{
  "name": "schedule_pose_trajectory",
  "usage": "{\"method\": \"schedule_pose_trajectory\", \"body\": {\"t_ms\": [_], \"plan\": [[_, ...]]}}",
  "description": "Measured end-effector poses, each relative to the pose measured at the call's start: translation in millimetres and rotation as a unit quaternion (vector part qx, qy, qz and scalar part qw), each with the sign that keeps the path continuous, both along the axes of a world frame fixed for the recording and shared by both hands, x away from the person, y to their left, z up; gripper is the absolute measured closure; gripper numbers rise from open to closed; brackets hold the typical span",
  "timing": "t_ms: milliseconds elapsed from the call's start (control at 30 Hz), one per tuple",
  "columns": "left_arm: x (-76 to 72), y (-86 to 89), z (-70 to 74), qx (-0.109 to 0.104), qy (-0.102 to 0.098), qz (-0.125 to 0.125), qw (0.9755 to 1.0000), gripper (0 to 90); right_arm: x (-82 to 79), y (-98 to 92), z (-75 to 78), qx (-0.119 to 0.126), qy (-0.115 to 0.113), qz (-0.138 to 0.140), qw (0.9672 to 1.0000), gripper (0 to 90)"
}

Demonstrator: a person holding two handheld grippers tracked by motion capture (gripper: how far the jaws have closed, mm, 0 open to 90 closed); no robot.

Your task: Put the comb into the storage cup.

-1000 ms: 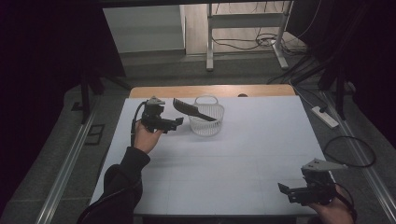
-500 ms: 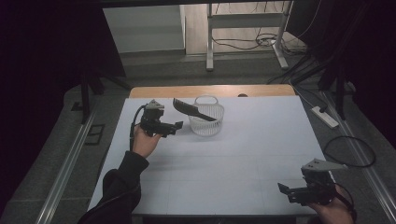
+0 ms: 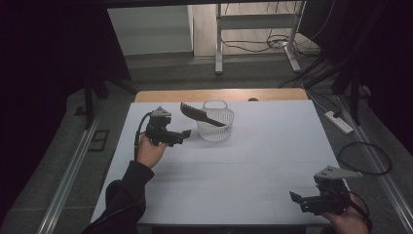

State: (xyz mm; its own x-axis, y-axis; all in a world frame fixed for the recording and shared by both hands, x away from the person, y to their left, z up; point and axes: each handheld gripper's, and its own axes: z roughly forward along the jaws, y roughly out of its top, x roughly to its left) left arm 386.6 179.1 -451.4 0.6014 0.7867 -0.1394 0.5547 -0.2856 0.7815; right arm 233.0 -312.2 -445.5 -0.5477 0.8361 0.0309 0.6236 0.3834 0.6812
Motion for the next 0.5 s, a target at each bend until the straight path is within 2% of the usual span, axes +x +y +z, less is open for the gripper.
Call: {"method": "schedule_pose_trajectory", "body": {"t_ms": [500], "plan": [[-7.8, 5.8, 1.2, -0.001, 0.008, -0.004, 1.0, 0.2, -0.3, 0.1, 0.1, 0.0, -0.001, 0.002, 1.0, 0.0]]}}
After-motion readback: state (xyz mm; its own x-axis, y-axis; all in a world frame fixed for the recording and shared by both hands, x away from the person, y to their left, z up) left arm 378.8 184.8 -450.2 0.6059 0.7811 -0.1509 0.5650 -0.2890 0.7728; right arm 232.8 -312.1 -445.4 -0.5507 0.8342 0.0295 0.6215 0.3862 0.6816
